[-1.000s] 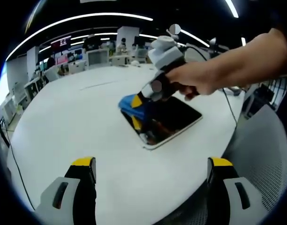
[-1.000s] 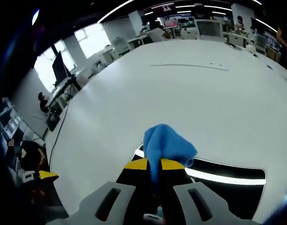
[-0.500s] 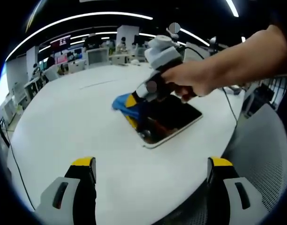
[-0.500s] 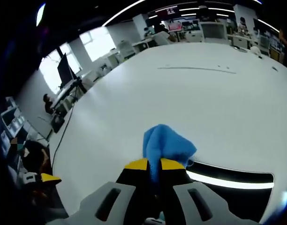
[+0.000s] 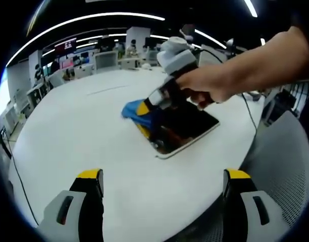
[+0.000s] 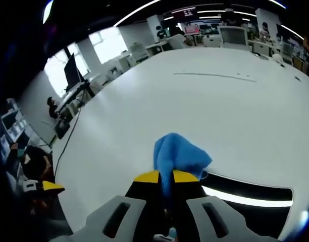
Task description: Wipe the mirror surface with the cleaning cloth until all visible marks leave the cleaned area.
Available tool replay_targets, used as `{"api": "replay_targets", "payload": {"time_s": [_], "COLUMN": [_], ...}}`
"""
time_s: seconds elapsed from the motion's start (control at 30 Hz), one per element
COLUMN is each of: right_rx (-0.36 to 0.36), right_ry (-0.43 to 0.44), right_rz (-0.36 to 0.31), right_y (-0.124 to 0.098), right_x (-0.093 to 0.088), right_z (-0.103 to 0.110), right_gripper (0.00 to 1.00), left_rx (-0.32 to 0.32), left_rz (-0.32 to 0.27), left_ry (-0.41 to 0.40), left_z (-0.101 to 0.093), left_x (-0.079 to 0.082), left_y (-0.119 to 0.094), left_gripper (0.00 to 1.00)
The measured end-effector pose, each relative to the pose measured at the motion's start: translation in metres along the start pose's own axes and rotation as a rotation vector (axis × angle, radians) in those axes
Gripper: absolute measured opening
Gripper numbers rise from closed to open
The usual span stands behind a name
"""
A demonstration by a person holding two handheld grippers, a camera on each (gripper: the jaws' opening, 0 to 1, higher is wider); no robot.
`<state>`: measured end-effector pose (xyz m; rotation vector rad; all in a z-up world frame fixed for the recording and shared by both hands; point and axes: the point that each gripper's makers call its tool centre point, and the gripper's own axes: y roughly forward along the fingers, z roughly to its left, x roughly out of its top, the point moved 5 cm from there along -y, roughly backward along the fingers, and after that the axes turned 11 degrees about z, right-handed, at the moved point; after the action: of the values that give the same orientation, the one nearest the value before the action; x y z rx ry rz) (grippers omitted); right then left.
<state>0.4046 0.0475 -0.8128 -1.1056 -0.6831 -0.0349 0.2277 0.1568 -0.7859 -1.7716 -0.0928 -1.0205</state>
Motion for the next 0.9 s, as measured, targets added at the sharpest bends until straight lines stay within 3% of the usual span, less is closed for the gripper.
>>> {"api": "replay_targets", "payload": {"time_s": [0.9], "right_rx": [0.014], "right_ry": [-0.045], "right_rz": [0.005], "right_y": [-0.011], "right_x": [-0.026], "right_z": [0.019], "right_gripper": [0.02], "left_rx": [0.017], "left_rz": [0.004], "left_ry": [0.005], "left_z": [0.0], "left_x": [0.001], "left_y": [-0.003], "left_gripper": [0.99]}}
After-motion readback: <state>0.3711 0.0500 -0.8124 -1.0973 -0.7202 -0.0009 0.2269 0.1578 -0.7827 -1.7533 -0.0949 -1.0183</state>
